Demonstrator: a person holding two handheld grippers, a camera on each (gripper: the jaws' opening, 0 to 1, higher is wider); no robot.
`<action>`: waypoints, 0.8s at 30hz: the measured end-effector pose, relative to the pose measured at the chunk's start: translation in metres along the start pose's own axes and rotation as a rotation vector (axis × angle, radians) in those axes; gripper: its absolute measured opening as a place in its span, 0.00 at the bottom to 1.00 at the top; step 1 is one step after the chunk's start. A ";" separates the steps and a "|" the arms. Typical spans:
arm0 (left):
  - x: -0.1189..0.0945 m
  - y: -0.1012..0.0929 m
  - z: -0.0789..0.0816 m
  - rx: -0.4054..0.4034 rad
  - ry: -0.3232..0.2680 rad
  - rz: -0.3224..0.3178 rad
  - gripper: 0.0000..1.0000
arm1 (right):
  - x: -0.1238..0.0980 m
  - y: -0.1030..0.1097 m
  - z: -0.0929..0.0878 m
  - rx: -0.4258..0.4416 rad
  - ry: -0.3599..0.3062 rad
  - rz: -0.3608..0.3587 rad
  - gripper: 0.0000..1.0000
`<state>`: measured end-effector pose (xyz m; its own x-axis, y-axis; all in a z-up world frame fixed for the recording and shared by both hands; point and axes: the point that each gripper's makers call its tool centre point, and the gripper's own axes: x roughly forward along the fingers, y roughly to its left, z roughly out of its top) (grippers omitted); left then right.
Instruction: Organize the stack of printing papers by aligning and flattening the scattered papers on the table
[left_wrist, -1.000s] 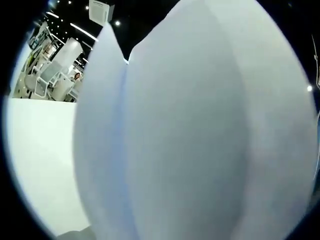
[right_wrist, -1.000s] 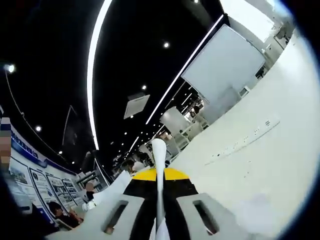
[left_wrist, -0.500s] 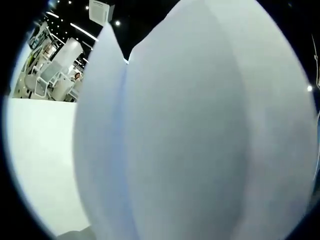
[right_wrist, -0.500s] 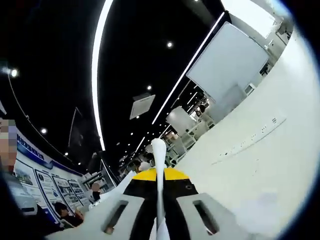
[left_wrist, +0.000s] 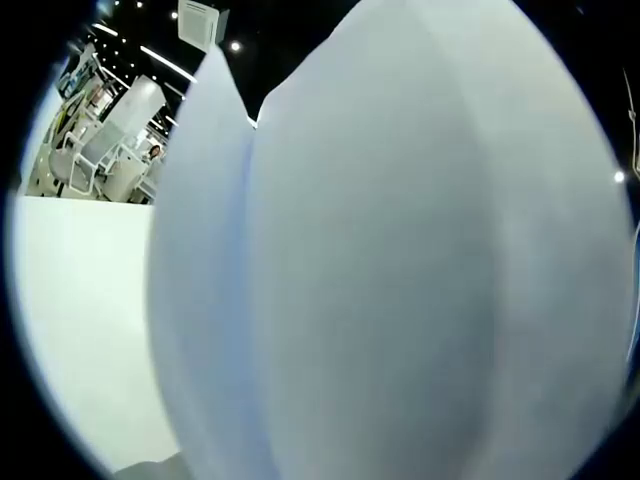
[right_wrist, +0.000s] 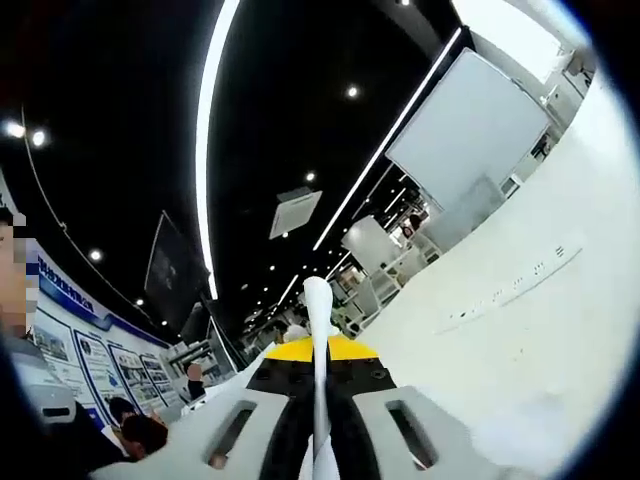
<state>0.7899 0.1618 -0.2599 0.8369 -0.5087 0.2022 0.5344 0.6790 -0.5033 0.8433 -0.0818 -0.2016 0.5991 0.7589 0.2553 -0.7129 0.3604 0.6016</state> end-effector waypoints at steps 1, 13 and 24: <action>0.000 0.000 0.000 0.000 0.000 0.000 0.08 | 0.000 0.001 0.000 -0.002 -0.001 0.003 0.00; 0.000 -0.001 0.000 0.000 -0.001 -0.001 0.08 | -0.001 0.009 -0.001 -0.014 -0.010 0.015 0.00; 0.000 -0.001 0.000 -0.003 -0.001 -0.001 0.08 | -0.001 0.015 0.003 -0.030 -0.019 0.034 0.00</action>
<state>0.7893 0.1609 -0.2596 0.8364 -0.5091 0.2034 0.5349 0.6769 -0.5056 0.8335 -0.0790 -0.1904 0.5808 0.7608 0.2896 -0.7435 0.3509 0.5692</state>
